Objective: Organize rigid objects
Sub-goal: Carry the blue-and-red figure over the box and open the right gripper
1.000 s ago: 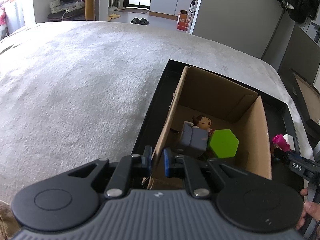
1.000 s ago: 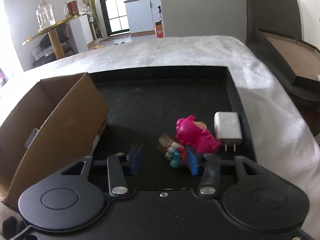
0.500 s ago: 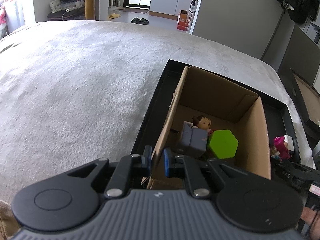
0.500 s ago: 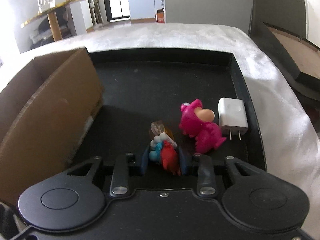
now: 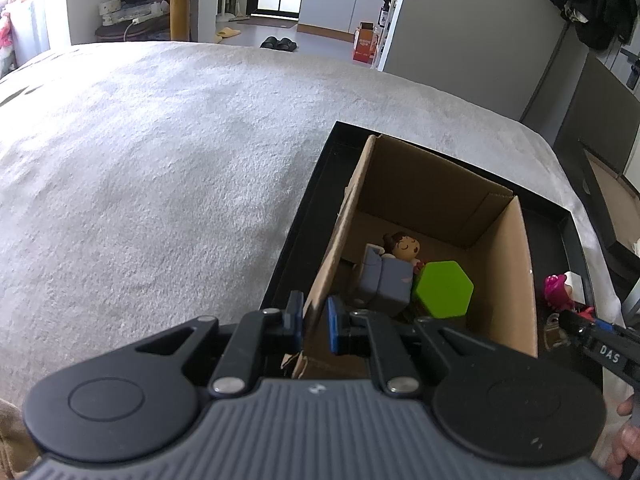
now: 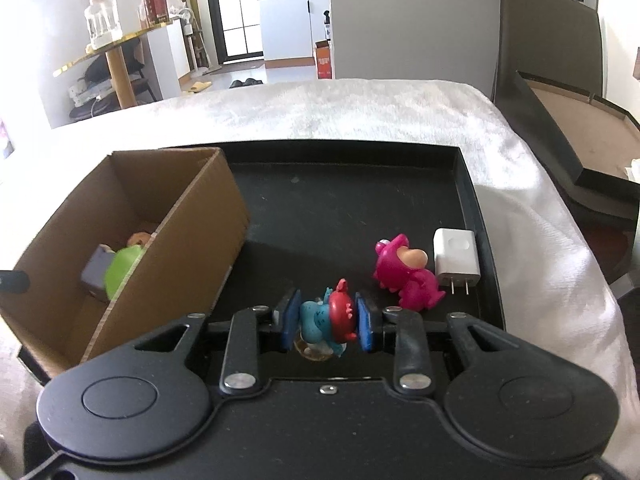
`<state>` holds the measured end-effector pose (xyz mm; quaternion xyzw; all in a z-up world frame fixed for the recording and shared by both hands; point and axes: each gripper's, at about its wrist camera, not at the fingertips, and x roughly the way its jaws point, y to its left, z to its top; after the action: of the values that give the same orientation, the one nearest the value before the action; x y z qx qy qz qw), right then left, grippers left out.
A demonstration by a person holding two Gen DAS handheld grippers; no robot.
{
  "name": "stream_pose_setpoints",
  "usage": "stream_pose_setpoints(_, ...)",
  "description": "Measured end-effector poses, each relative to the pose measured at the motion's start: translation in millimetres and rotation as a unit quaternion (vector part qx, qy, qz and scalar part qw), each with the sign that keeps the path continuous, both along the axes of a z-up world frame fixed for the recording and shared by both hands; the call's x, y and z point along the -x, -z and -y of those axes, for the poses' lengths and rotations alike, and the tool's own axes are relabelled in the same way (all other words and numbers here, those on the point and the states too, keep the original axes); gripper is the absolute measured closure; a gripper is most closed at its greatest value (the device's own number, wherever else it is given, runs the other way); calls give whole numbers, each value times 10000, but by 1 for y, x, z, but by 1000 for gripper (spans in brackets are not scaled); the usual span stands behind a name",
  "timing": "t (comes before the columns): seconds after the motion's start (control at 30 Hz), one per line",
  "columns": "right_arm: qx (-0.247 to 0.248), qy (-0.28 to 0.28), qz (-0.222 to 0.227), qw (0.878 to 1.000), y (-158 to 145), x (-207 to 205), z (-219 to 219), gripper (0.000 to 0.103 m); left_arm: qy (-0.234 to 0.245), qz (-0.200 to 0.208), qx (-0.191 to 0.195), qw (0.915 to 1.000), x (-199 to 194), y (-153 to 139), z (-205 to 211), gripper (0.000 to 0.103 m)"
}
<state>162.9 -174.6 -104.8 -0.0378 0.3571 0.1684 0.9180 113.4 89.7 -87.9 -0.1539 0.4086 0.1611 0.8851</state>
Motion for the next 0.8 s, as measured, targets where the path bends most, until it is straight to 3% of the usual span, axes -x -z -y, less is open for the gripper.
stream_pose_setpoints(0.8, -320, -687, 619, 9952, -66, 0, -62, 74, 5, -23, 48, 10000, 1, -2, -1, 93)
